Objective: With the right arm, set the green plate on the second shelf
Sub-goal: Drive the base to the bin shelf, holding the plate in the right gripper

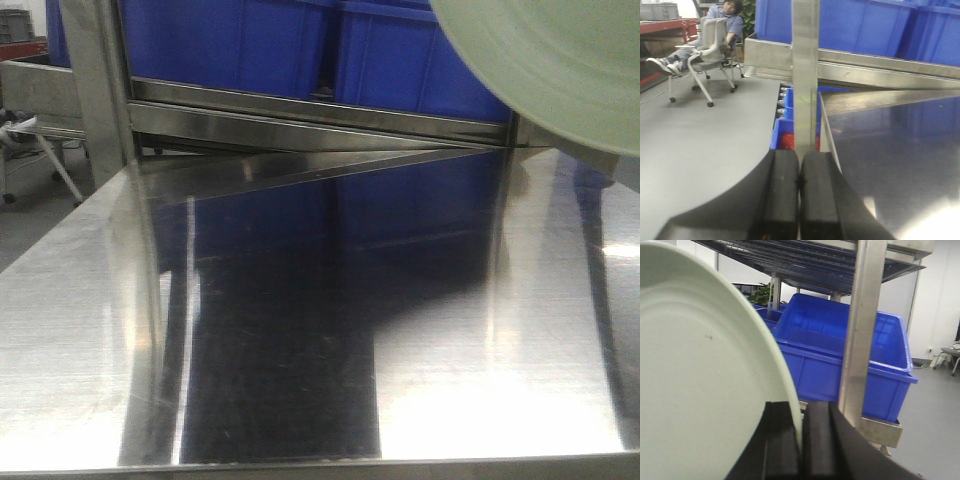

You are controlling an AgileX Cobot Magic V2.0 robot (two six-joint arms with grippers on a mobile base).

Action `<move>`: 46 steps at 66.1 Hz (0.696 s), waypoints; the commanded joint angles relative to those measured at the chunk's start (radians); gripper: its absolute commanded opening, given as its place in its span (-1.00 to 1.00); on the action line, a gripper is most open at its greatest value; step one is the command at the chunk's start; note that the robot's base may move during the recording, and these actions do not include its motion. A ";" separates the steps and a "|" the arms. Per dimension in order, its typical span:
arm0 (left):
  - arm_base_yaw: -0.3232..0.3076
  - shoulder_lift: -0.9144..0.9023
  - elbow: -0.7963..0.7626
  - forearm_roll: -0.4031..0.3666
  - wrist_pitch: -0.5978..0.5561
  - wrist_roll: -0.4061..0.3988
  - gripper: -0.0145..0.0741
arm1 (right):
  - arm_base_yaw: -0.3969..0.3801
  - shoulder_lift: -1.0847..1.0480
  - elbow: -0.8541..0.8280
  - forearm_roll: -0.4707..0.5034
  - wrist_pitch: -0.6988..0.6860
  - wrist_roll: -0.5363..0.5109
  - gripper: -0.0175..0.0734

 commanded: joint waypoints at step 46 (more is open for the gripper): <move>-0.002 -0.017 0.041 -0.003 -0.086 -0.003 -0.38 | 0.000 0.016 -0.033 0.000 -0.109 0.003 -0.56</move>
